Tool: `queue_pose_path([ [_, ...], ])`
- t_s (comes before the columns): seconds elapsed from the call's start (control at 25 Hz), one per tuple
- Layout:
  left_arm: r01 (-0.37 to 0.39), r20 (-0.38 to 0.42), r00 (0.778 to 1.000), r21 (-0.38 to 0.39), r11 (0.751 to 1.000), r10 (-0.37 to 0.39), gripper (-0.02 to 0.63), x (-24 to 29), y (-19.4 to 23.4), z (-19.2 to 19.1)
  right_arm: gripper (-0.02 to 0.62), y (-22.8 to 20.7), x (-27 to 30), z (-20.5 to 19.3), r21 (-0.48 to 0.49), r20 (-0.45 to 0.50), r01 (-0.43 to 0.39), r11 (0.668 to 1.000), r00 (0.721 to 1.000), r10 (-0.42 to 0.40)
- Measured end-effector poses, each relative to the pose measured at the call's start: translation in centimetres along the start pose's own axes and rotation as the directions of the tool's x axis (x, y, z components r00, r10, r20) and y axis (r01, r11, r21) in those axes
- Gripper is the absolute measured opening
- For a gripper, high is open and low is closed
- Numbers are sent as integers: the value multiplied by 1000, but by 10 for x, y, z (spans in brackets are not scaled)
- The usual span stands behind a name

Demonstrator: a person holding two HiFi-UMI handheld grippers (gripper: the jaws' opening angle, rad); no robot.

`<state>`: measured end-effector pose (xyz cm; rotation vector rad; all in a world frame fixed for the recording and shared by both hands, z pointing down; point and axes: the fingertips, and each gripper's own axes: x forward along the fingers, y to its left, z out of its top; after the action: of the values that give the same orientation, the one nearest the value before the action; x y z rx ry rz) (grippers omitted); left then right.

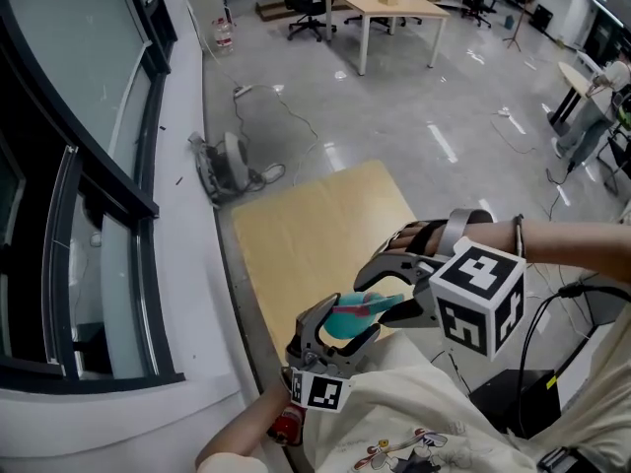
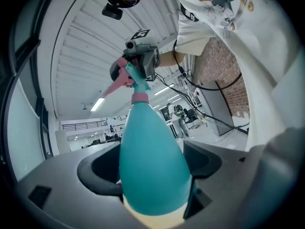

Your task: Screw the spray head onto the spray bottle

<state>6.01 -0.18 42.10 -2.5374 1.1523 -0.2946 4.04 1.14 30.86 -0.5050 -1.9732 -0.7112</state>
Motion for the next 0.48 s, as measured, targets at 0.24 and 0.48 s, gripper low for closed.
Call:
queue_pose_path([
  [0.24,-55,-17,998,-8,998,55,408,-6,10,-2,168,-17,9,-26,235,-46,0,972,999,11],
  [0.48,-142,-12,990,21,990,142,408,-5,23,6,146,-8,23,-26,397,-25,-75,915,995,92],
])
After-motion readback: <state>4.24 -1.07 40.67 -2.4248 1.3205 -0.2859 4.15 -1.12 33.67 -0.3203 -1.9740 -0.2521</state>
